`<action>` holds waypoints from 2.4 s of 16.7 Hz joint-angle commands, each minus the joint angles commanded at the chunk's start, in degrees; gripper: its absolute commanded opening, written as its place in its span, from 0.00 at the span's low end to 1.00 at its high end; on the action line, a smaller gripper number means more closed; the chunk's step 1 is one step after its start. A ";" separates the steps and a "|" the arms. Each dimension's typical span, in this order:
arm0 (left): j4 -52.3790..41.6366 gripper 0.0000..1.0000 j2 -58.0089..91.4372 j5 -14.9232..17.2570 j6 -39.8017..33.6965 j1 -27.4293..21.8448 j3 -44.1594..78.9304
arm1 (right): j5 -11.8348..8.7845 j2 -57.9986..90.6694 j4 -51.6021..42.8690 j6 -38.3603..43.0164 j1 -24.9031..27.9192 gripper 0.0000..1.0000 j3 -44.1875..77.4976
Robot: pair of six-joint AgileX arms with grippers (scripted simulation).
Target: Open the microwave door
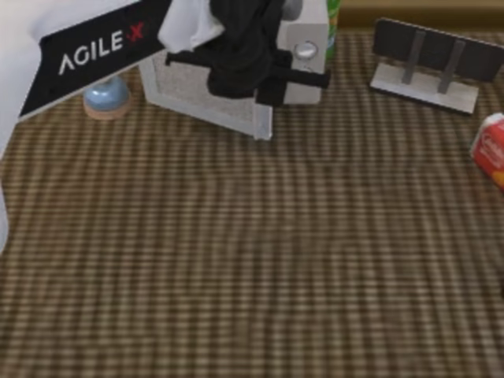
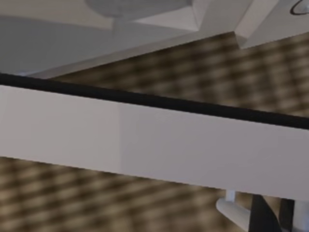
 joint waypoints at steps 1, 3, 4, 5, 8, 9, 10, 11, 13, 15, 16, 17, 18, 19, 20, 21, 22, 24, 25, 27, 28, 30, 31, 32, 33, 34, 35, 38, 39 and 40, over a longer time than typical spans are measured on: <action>0.00 0.00 0.00 0.00 0.00 0.00 0.00 | 0.00 0.00 0.00 0.00 0.00 1.00 0.00; 0.03 0.00 0.17 0.37 -0.23 -0.39 -0.07 | 0.00 0.00 0.00 0.00 0.00 1.00 0.00; 0.12 0.00 0.03 0.45 -0.06 -0.35 -0.25 | 0.00 0.00 0.00 0.00 0.00 1.00 0.00; 0.45 0.00 -0.46 0.72 0.54 -0.21 -0.91 | 0.00 0.00 0.00 0.00 0.00 1.00 0.00; 2.14 0.00 -3.04 2.24 3.72 0.60 -4.51 | 0.00 0.00 0.00 0.00 0.00 1.00 0.00; 2.71 0.00 -3.93 2.78 4.83 0.89 -5.79 | 0.00 0.00 0.00 0.00 0.00 1.00 0.00; 3.16 0.00 -4.64 3.25 5.76 1.12 -6.90 | 0.00 0.00 0.00 0.00 0.00 1.00 0.00; 3.43 0.00 -5.09 3.56 6.38 1.28 -7.66 | 0.00 0.00 0.00 0.00 0.00 1.00 0.00; 3.52 0.00 -5.23 3.66 6.59 1.33 -7.92 | 0.00 0.00 0.00 0.00 0.00 1.00 0.00; 3.52 0.00 -5.23 3.66 6.59 1.33 -7.92 | 0.00 0.00 0.00 0.00 0.00 1.00 0.00; 3.52 0.00 -5.23 3.66 6.59 1.33 -7.92 | 0.00 0.00 0.00 0.00 0.00 1.00 0.00; 3.52 0.00 -5.23 3.66 6.59 1.33 -7.92 | 0.00 0.00 0.00 0.00 0.00 1.00 0.00; 3.52 0.00 -5.23 3.66 6.59 1.33 -7.92 | 0.00 0.00 0.00 0.00 0.00 1.00 0.00; 3.52 0.00 -5.23 3.66 6.59 1.33 -7.92 | 0.00 0.00 0.00 0.00 0.00 1.00 0.00; 3.52 0.00 -5.23 3.66 6.59 1.33 -7.92 | 0.00 0.00 0.00 0.00 0.00 1.00 0.00; 3.52 0.00 -5.23 3.66 6.59 1.33 -7.92 | 0.00 0.00 0.00 0.00 0.00 1.00 0.00; 3.52 0.00 -5.23 3.66 6.59 1.33 -7.92 | 0.00 0.00 0.00 0.00 0.00 1.00 0.00; 3.52 0.00 -5.23 3.66 6.59 1.33 -7.92 | 0.00 0.00 0.00 0.00 0.00 1.00 0.00; 3.52 0.00 -5.23 3.66 6.59 1.33 -7.92 | 0.00 0.00 0.00 0.00 0.00 1.00 0.00; 3.52 0.00 -5.23 3.66 6.59 1.33 -7.92 | 0.00 0.00 0.00 0.00 0.00 1.00 0.00; 3.52 0.00 -5.23 3.66 6.59 1.33 -7.92 | 0.00 0.00 0.00 0.00 0.00 1.00 0.00; 3.52 0.00 -5.23 3.66 6.59 1.33 -7.92 | 0.00 0.00 0.00 0.00 0.00 1.00 0.00; 3.52 0.00 -5.23 3.66 6.59 1.33 -7.92 | 0.00 0.00 0.00 0.00 0.00 1.00 0.00; 3.52 0.00 -5.23 3.66 6.59 1.33 -7.92 | 0.00 0.00 0.00 0.00 0.00 1.00 0.00; 3.52 0.00 -5.23 3.66 6.59 1.33 -7.92 | 0.00 0.00 0.00 0.00 0.00 1.00 0.00; 3.52 0.00 -5.23 3.66 6.59 1.33 -7.92 | 0.00 0.00 0.00 0.00 0.00 1.00 0.00; 3.52 0.00 -5.23 3.66 6.59 1.33 -7.92 | 0.00 0.00 0.00 0.00 0.00 1.00 0.00; 3.60 0.00 -5.21 4.14 6.55 1.02 -8.18 | 0.00 0.00 0.00 0.00 0.00 1.00 0.00; 3.83 0.00 -5.67 4.46 7.24 1.22 -8.77 | 0.00 0.00 0.00 0.00 0.00 1.00 0.00; 4.18 0.00 -6.37 4.96 8.27 1.54 -9.69 | 0.00 0.00 0.00 0.00 0.00 1.00 0.00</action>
